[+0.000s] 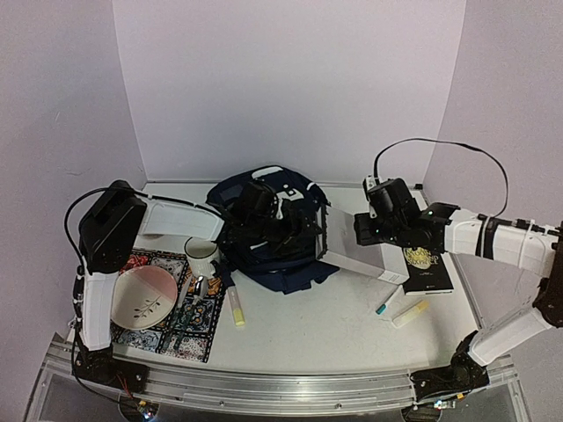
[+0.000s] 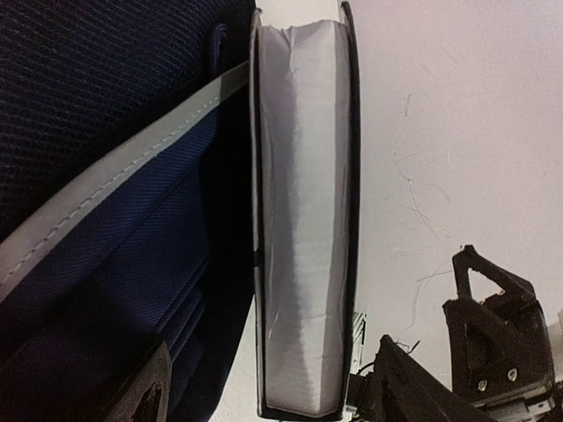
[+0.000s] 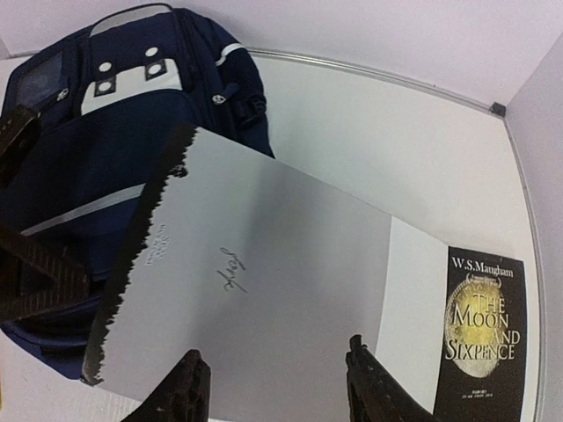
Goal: Pack the student bag
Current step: Pick up the book from the student bag.
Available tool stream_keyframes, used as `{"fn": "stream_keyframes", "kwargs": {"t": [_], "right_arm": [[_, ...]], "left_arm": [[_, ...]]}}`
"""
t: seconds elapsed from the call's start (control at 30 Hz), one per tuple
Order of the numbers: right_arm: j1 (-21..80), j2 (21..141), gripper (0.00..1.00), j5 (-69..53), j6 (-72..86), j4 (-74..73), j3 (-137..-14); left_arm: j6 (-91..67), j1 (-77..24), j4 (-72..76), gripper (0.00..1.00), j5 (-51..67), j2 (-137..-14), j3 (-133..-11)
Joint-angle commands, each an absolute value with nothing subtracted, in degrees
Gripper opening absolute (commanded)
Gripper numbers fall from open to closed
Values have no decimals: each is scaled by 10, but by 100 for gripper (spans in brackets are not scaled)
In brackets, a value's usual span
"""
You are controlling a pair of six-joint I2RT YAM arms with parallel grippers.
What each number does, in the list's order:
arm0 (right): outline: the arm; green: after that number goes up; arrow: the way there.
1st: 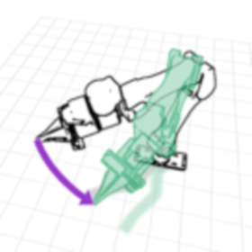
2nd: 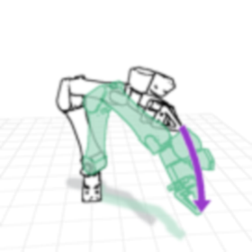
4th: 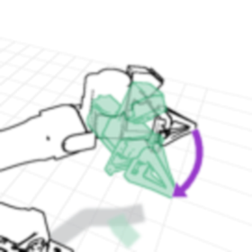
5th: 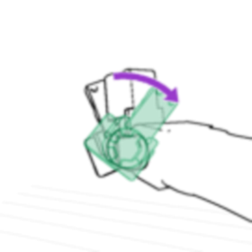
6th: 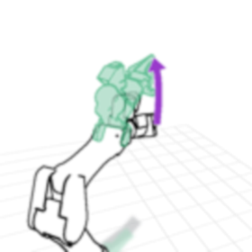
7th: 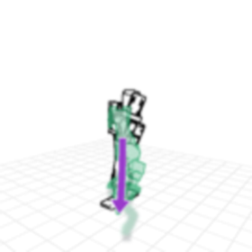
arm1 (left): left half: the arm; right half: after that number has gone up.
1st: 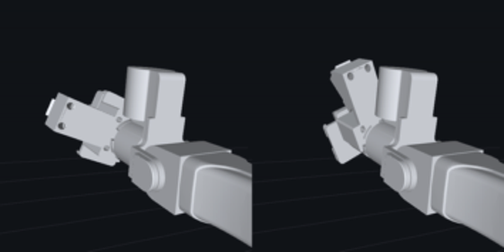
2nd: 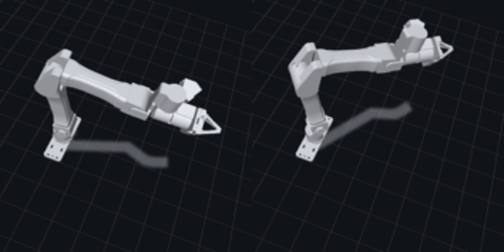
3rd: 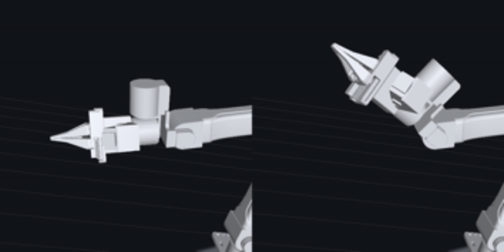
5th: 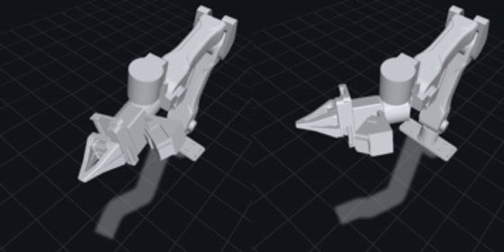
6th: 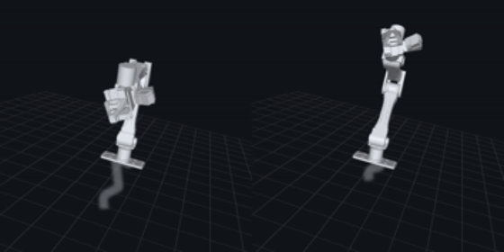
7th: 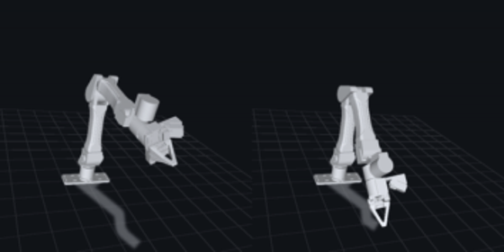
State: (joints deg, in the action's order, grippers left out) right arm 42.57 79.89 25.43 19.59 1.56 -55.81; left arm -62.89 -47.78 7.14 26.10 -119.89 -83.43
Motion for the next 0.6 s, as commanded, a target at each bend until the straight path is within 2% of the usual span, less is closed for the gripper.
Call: {"fn": "stream_keyframes", "kwargs": {"t": [0.0, 0.3, 0.5, 0.57], "right_arm": [[403, 804, 54, 196, 253, 7, -543], [402, 870, 55, 187, 280, 8, -554], [401, 858, 56, 186, 285, 8, -557], [401, 838, 58, 188, 284, 8, -557]], "left_arm": [[-614, -488, 86, 79, 294, -1229, -882], [-621, -498, 86, 71, 309, -1272, -928], [-617, -499, 87, 40, 302, -1266, -933], [-610, -498, 88, 34, 293, -1251, -927]]}}
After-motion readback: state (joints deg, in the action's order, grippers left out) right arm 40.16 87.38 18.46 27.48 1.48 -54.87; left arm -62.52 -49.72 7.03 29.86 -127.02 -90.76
